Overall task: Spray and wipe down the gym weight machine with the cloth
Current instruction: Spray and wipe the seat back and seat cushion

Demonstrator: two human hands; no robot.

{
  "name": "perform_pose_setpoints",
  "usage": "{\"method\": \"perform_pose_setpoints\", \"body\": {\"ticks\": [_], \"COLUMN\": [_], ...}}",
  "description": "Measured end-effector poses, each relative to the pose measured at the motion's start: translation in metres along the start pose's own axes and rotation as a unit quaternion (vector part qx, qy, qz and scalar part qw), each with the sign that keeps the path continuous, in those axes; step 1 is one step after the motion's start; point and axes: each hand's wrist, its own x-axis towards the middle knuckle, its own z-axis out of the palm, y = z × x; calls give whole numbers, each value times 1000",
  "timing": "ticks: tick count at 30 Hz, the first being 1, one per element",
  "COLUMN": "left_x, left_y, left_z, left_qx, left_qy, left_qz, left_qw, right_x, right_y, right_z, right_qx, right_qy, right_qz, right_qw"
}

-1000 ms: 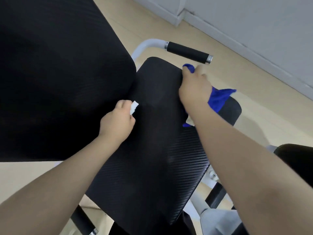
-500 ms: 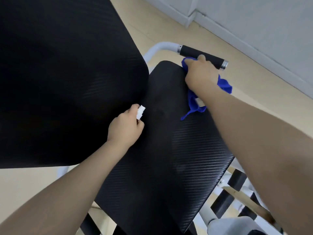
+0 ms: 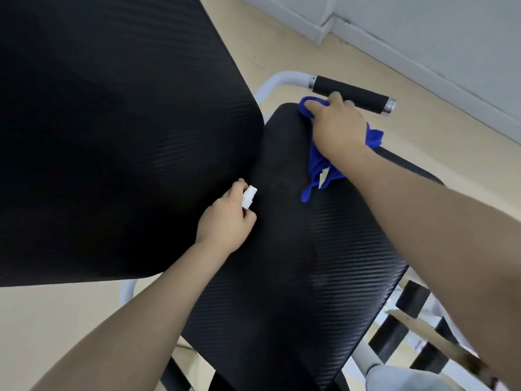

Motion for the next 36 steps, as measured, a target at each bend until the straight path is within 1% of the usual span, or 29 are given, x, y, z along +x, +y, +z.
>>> {"method": "perform_pose_setpoints", "body": {"ticks": [1, 2, 4, 6, 8, 9, 11, 12, 13, 16, 18, 21, 24, 26, 29, 31, 32, 33, 34, 35, 36], "left_x": [0, 1, -1, -5, -9, -11, -12, -12, -12, -12, -13, -16, -25, -32, -48, -58, -62, -67, -70, -73, -74], "left_y": [1, 1, 1, -2, -9, -13, -17, -18, -18, -18, -18, -17, -18, -22, -28, -32, -34, -37, -40, -43, -46], "left_z": [1, 3, 6, 6, 5, 5, 4, 3, 4, 6, 9, 11, 7, 3, 0, 0, 1, 2, 3, 5, 7], "left_qx": [-21, -45, -82, -69, -11, -6, -47, -69, -80, -86, -77, -87, -111, -102, -68, -28, -2, 25, 46, 60, 69], "left_qy": [5, 11, 17, 7, -20, -25, -27, -25, -24, -21, -25, -14, 12, 12, 0, -9, -16, -22, -26, -28, -30], "left_qz": [-8, -14, -30, -28, -7, -2, -4, -8, -10, -9, 0, 5, -5, 6, 37, 63, 73, 82, 89, 95, 102], "left_qw": [1000, 999, 996, 997, 1000, 1000, 999, 997, 996, 996, 997, 996, 994, 995, 997, 998, 997, 996, 995, 993, 992], "right_x": [-6, -16, -51, -91, -112, -110, -89, -73, -58, -35, -47, -82, -123, -157, -206, -209, -198, -184, -166, -147, -134], "right_y": [-10, -25, -59, -84, -88, -83, -63, -51, -34, 21, 32, 7, -23, -36, -43, -32, -20, -5, 14, 38, 63], "right_z": [2, 6, 16, 26, 29, 27, 18, 13, 9, 3, 9, 17, 24, 32, 45, 42, 36, 28, 19, 12, 5], "right_qx": [24, 45, 73, 82, 59, 50, 15, -5, -18, -22, 8, 93, 109, 102, 69, 26, 7, -3, -13, -26, -30], "right_qy": [-7, -18, -36, -69, -84, -81, -66, -50, -32, 32, 58, 44, 18, -4, -28, -41, -39, -34, -18, 4, 23], "right_qz": [20, 18, -32, -101, -165, -195, -232, -225, -191, -43, -23, -64, -92, -132, -266, -343, -348, -317, -254, -171, -88], "right_qw": [1000, 999, 996, 989, 981, 976, 970, 973, 981, 998, 998, 993, 990, 986, 961, 938, 937, 948, 967, 985, 995]}}
